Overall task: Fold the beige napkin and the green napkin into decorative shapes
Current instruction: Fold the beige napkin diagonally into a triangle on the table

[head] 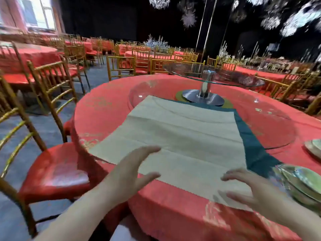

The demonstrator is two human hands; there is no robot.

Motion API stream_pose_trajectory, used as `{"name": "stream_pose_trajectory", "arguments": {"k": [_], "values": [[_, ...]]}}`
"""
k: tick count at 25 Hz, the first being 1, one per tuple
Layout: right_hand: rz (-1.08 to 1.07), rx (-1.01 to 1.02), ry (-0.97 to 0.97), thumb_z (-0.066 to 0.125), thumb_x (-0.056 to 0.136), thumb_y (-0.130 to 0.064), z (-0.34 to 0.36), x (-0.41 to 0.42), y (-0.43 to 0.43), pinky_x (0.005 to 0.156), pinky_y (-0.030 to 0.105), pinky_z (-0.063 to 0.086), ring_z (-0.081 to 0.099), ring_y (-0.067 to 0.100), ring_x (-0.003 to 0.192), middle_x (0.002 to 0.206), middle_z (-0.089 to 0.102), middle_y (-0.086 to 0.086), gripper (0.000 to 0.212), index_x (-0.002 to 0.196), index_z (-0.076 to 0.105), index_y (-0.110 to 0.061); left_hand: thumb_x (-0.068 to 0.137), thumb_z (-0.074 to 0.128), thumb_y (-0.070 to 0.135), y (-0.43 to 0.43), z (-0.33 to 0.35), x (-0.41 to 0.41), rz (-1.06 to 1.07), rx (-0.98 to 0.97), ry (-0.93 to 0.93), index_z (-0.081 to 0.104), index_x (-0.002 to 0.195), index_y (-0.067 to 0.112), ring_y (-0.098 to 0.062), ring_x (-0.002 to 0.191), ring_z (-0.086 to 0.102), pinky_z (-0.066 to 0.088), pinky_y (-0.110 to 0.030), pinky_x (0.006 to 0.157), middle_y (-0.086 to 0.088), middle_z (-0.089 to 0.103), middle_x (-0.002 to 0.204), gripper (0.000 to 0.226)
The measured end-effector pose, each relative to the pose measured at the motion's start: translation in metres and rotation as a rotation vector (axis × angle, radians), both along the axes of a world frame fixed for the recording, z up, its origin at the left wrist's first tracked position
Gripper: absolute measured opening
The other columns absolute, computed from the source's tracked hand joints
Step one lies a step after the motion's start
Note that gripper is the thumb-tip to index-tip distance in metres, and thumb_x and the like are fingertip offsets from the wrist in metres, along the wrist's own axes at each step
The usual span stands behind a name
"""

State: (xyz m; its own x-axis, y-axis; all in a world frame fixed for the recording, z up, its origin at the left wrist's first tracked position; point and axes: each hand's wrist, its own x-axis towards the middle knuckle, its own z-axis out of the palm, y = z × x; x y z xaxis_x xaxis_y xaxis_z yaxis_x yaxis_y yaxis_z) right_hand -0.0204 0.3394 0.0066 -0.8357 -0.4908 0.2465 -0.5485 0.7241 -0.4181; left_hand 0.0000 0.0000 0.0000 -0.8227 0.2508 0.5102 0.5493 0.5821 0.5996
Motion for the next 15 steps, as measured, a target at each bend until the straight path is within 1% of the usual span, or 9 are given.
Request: {"name": "stream_pose_trajectory", "arguments": {"k": [1,2,4,6,8,10,11,13,15], "values": [[-0.018,0.054,-0.053,0.042,0.06,-0.089,-0.013,-0.001,0.005,0.092,-0.001,0.027,0.049,-0.012,0.109,0.113,0.052,-0.035,0.044,0.1,0.045,-0.072,0.076,0.058,0.057,0.006,-0.011,-0.003,-0.04,-0.048,-0.093,0.043,0.121,0.049,0.02,0.116,0.036,0.024,-0.001,0.095,0.031,0.046,0.126,0.048],[-0.038,0.115,-0.104,0.04,0.055,-0.092,-0.024,-0.002,0.01,0.096,0.0,0.024,0.044,-0.015,0.115,0.121,0.042,-0.038,0.049,0.101,0.044,-0.074,0.078,0.062,0.05,0.013,-0.019,-0.009,-0.069,-0.078,-0.203,0.04,0.117,0.052,0.023,0.112,0.037,0.025,0.001,0.093,0.03,0.045,0.124,0.045],[-0.047,0.19,-0.119,0.033,0.055,-0.093,-0.039,0.001,0.018,0.097,0.002,0.022,0.035,-0.02,0.117,0.128,0.028,-0.041,0.062,0.109,0.046,-0.065,0.08,0.069,0.032,0.027,-0.032,-0.017,-0.089,-0.064,-0.334,0.043,0.112,0.052,0.021,0.104,0.046,0.03,0.002,0.086,0.022,0.051,0.118,0.046],[-0.047,0.224,-0.067,0.028,0.063,-0.09,-0.035,0.002,0.015,0.094,0.002,0.025,0.039,-0.019,0.113,0.126,0.035,-0.039,0.067,0.115,0.052,-0.055,0.077,0.073,0.03,0.039,-0.033,-0.028,-0.084,-0.065,-0.345,0.052,0.11,0.045,0.01,0.097,0.055,0.036,-0.002,0.084,0.016,0.057,0.109,0.042],[-0.041,0.241,0.03,0.031,0.08,-0.076,-0.035,0.0,0.013,0.091,0.009,0.033,0.05,-0.01,0.102,0.114,0.057,-0.027,0.055,0.104,0.066,-0.041,0.07,0.073,0.045,0.044,-0.033,-0.037,-0.071,-0.147,-0.302,0.058,0.112,0.037,0.003,0.095,0.055,0.04,-0.012,0.086,0.017,0.059,0.103,0.045],[0.013,0.27,0.179,0.035,0.091,-0.057,-0.032,-0.001,0.01,0.089,0.018,0.037,0.055,-0.007,0.089,0.096,0.067,-0.02,0.042,0.09,0.07,-0.034,0.064,0.068,0.056,0.045,-0.035,-0.041,-0.07,-0.198,-0.305,0.06,0.11,0.034,0.0,0.096,0.053,0.042,-0.021,0.088,0.016,0.061,0.1,0.052],[0.033,0.271,0.212,0.039,0.091,-0.049,-0.032,-0.001,0.01,0.091,0.021,0.037,0.057,-0.007,0.084,0.09,0.067,-0.02,0.034,0.086,0.069,-0.033,0.063,0.069,0.056,0.045,-0.037,-0.042,-0.077,-0.206,-0.298,0.061,0.11,0.034,-0.001,0.097,0.052,0.041,-0.022,0.088,0.015,0.062,0.102,0.052],[0.047,0.272,0.237,0.049,0.083,-0.038,-0.027,-0.003,0.01,0.093,0.024,0.036,0.058,-0.005,0.078,0.084,0.066,-0.021,0.015,0.084,0.063,-0.033,0.064,0.071,0.056,0.045,-0.04,-0.044,-0.086,-0.218,-0.299,0.061,0.109,0.034,0.0,0.1,0.05,0.04,-0.018,0.088,0.017,0.061,0.105,0.051],[0.023,0.302,0.228,0.051,0.074,-0.035,-0.025,-0.01,0.013,0.096,0.025,0.033,0.055,-0.006,0.078,0.08,0.063,-0.022,0.014,0.087,0.056,-0.036,0.06,0.064,0.064,0.043,-0.041,-0.046,-0.081,-0.22,-0.297,0.061,0.107,0.036,0.002,0.1,0.05,0.04,-0.015,0.086,0.019,0.061,0.104,0.056]]}}
